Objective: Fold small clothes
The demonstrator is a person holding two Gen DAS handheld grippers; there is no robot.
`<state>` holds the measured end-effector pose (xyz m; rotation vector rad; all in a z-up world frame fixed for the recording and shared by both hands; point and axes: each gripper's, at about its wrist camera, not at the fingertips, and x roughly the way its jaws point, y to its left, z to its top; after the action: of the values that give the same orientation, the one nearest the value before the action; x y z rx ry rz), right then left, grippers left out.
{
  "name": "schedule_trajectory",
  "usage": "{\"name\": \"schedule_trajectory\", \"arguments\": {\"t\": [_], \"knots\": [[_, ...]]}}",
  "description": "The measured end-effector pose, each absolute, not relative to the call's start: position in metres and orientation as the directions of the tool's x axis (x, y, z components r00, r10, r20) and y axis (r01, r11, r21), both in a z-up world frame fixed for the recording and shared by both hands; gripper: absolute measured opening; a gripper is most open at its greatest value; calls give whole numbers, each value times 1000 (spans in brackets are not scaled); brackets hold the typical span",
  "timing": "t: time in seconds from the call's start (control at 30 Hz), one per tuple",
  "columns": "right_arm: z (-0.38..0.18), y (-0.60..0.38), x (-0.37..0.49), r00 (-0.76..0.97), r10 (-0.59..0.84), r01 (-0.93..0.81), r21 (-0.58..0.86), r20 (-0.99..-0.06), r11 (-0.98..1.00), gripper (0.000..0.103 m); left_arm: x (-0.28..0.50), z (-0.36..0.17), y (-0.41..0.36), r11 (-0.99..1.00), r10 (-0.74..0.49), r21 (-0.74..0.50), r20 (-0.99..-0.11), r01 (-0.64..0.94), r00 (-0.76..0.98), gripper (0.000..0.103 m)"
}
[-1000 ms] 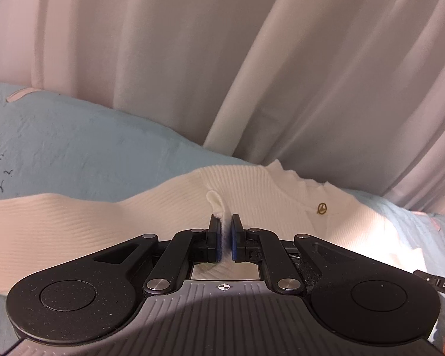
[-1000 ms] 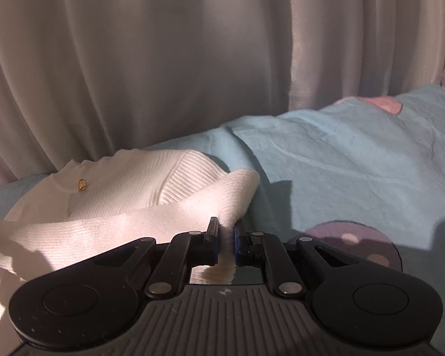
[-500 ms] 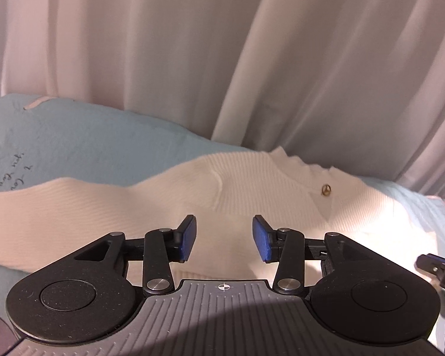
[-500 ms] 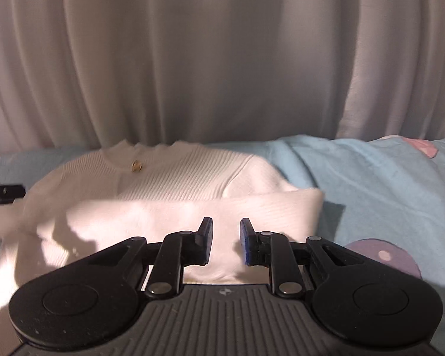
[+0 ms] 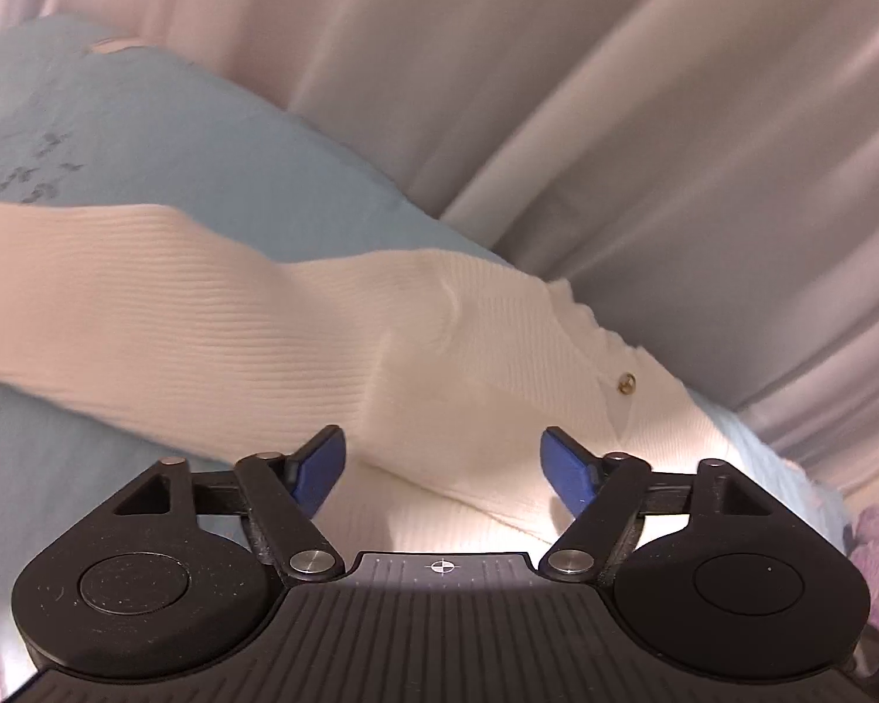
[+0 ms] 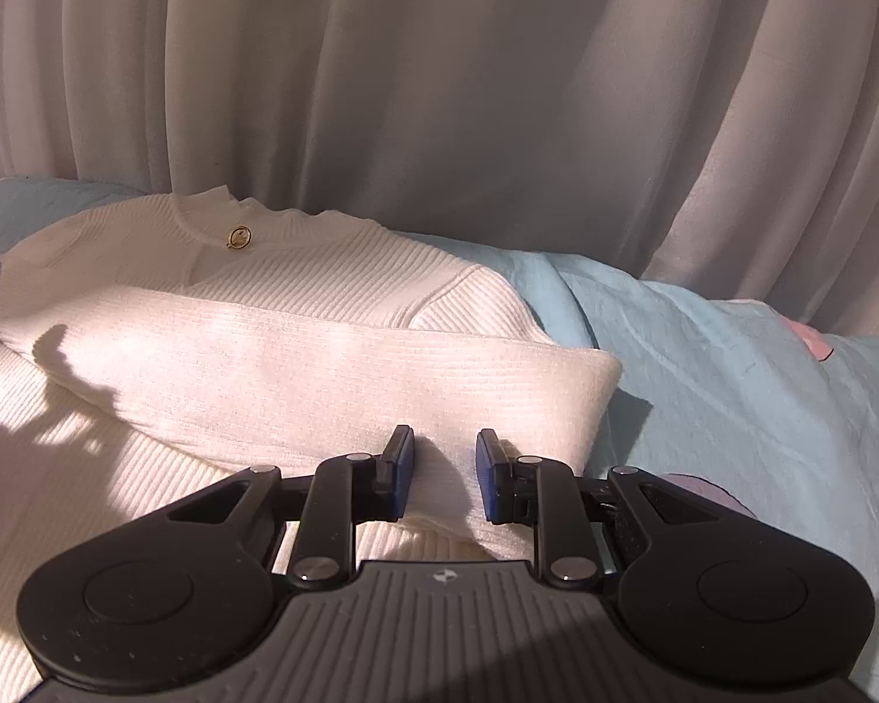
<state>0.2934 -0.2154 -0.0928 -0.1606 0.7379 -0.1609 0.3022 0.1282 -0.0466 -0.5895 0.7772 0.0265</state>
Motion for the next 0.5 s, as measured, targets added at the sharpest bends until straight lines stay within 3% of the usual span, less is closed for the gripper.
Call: {"name": "schedule_trajectory", "arguments": {"t": [0.13, 0.23, 0.37, 0.5], "knots": [[-73, -232, 261, 768, -123, 168, 12, -629, 986, 21, 253, -35, 213, 722, -9, -532, -646, -442, 763, 89], [-68, -241, 231, 786, -35, 196, 195, -617, 961, 24, 210, -42, 286, 502, 186, -572, -661, -649, 727, 86], [-74, -244, 212, 790, 61, 228, 385, -610, 894, 24, 167, -63, 356, 228, 301, -603, -703, -764, 644, 55], [-79, -239, 214, 777, 106, 230, 437, -621, 869, 24, 146, -79, 394, 94, 306, -725, -631, -682, 713, 43]]}}
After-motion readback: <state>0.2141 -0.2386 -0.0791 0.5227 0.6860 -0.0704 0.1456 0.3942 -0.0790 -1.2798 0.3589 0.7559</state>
